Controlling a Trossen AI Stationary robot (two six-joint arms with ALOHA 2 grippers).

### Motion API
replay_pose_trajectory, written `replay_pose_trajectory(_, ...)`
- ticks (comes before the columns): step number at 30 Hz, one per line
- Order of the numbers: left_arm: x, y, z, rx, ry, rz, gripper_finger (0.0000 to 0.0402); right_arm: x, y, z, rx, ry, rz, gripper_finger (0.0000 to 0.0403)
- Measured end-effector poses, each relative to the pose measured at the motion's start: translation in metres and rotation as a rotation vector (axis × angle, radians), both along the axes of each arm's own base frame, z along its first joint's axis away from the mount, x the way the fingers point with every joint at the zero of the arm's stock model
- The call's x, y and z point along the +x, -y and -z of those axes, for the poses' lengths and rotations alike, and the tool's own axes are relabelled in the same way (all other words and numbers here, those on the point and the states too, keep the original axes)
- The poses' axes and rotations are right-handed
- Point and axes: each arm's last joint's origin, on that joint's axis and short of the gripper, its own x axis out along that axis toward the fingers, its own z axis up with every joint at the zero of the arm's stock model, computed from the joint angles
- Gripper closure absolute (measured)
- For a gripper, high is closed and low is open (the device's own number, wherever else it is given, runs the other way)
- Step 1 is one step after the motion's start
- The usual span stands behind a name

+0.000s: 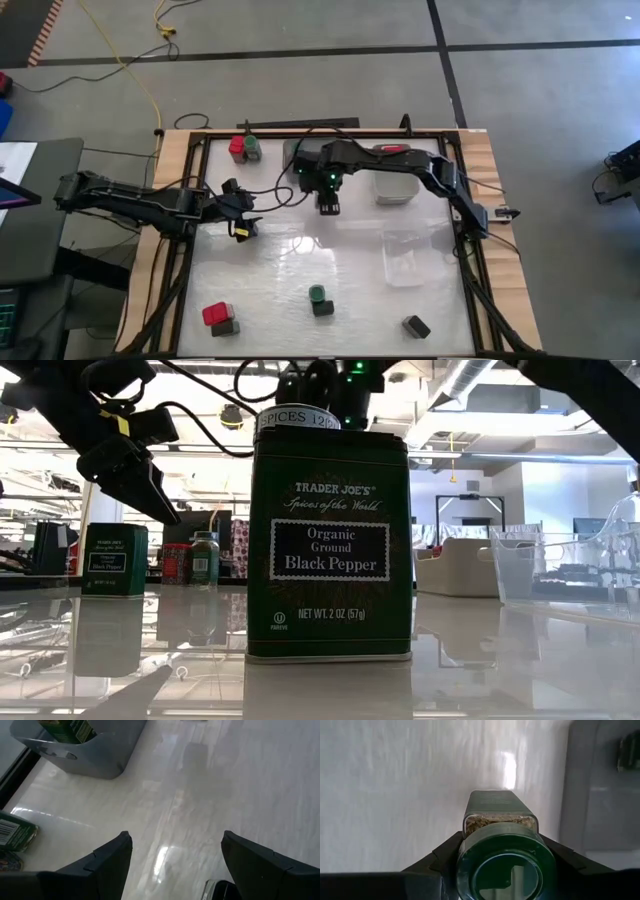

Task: Sort spices by type
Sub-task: Move the bottom right green seasoning bottle to the center of the table

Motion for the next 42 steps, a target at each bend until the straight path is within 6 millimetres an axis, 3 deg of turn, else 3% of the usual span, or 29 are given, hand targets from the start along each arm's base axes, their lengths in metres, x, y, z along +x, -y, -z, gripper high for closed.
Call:
replay_pose_trajectory(9,0.000,0.000,0.000,0.000,0.000,0.000,0.0107,-0.003,0.002,0.019,0.031,-0.038,0.012,0.0182)
replay_pose_trajectory(18,0.000,0.000,0.000,-0.004,0.002,-0.003,0.0107,-0.004,0.002,0.022,0.037,-0.052,0.029,0.0180)
replay_pose_trajectory(23,0.000,0.000,0.000,-0.005,0.003,-0.005,0.0107,-0.003,0.002,0.022,0.036,-0.047,0.025,0.0130)
replay_pose_trajectory(32,0.000,0.000,0.000,-0.005,0.002,-0.005,0.0107,-0.003,0.002,0.022,0.032,-0.041,0.012,0.0121)
replay_pose_trajectory(36,0.000,0.000,0.000,-0.005,0.003,-0.005,0.0107,-0.006,0.001,0.014,0.030,-0.032,0.012,0.0120)
replay_pose_trajectory(42,0.000,0.000,0.000,-0.005,0.002,-0.005,0.0107,-0.015,0.000,-0.012,0.031,0.028,0.064,0.0119)
